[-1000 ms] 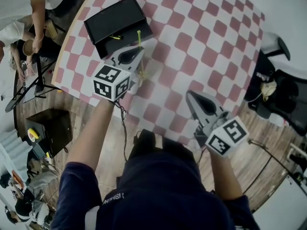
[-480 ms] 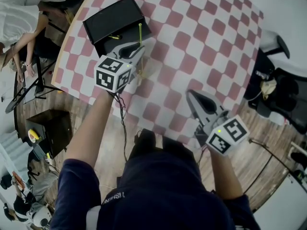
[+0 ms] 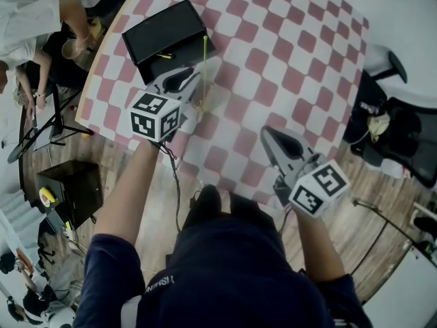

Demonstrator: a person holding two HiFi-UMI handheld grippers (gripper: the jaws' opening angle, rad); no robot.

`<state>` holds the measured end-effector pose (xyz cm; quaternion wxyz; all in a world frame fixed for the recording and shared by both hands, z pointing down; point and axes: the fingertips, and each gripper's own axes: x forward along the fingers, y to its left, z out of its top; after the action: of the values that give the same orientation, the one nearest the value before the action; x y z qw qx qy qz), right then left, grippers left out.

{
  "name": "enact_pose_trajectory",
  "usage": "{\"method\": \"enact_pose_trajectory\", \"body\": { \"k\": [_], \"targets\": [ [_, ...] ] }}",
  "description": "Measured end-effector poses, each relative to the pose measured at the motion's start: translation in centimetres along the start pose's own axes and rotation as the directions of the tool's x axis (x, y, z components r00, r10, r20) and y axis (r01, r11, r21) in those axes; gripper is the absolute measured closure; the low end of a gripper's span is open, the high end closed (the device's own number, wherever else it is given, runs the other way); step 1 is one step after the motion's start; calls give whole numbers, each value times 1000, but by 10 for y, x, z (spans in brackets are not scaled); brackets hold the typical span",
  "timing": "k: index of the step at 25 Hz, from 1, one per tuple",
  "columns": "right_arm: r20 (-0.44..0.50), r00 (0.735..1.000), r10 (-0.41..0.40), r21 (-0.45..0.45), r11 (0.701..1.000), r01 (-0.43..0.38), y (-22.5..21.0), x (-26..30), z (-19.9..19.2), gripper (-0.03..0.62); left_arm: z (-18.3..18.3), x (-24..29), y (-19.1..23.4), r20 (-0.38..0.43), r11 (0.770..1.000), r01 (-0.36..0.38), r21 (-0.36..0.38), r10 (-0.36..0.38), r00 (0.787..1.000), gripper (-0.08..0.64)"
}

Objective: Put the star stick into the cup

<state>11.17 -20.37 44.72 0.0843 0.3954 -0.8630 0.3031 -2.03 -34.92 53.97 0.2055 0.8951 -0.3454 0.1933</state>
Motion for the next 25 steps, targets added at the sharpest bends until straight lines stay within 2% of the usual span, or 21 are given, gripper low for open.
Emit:
{"method": "enact_pose_trajectory", "body": {
  "k": [7, 14, 25],
  "targets": [
    [21, 1000, -2, -42, 999, 2, 16, -1, 12, 584, 22, -45, -20, 86, 1000, 8, -3, -7, 996, 462],
    [58, 998, 4, -93, 996, 1, 39, -6, 26, 584, 48, -97, -50, 186, 1000, 26, 8, -27, 982, 482],
    [93, 996, 7, -149, 989, 7, 78, -17, 32, 583, 48, -164, -95, 259, 998, 64, 3, -63, 964, 502]
  ]
}}
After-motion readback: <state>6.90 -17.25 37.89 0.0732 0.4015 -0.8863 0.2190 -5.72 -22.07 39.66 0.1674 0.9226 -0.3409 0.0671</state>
